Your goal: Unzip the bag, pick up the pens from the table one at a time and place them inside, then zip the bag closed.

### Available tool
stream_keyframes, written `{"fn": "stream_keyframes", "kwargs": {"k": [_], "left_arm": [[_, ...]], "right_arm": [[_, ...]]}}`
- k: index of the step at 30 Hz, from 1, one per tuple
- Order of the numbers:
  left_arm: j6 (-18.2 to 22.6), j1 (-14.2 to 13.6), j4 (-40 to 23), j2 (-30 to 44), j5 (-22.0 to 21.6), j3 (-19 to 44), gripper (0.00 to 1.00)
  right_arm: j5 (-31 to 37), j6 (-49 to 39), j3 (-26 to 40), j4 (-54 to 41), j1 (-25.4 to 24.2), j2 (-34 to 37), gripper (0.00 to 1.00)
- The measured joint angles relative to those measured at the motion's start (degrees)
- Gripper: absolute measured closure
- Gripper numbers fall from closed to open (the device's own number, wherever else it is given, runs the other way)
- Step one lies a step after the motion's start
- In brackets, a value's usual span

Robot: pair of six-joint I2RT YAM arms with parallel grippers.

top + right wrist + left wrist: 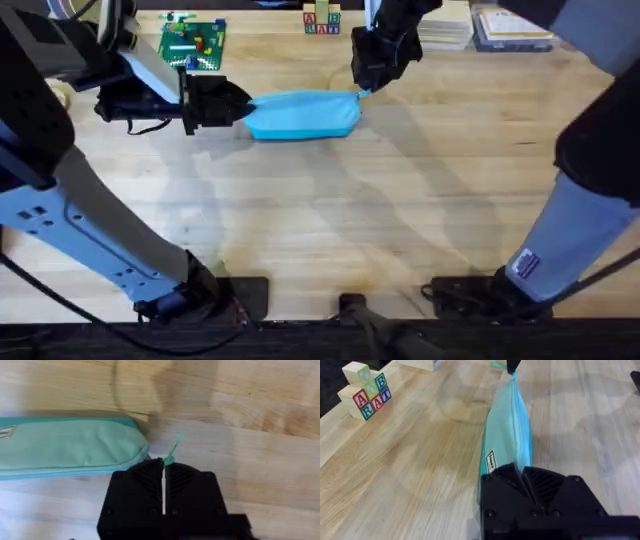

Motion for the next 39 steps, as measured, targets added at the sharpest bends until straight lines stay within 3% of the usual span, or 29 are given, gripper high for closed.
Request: {"fn": "stream_keyframes", "kwargs": {"k": [19, 27, 39], "left_arm": [[0.0, -1.31, -0.15, 0.0, 0.81, -0.02, 0.96], [0.0, 0.85, -0.01, 0.0, -0.7, -0.02, 0.96], [0.0, 0.94, 0.0, 0.0, -0.72, -0.02, 0.959]], "right_arm": [[-6.84, -0.26, -1.75, 0.44, -7.34, 3.57, 0.968], [4.74, -1.96, -2.89, -0.74, -16.31, 3.57, 0.968], [6.68, -2.35, -2.95, -3.76, -15.71, 3.57, 0.969]]}}
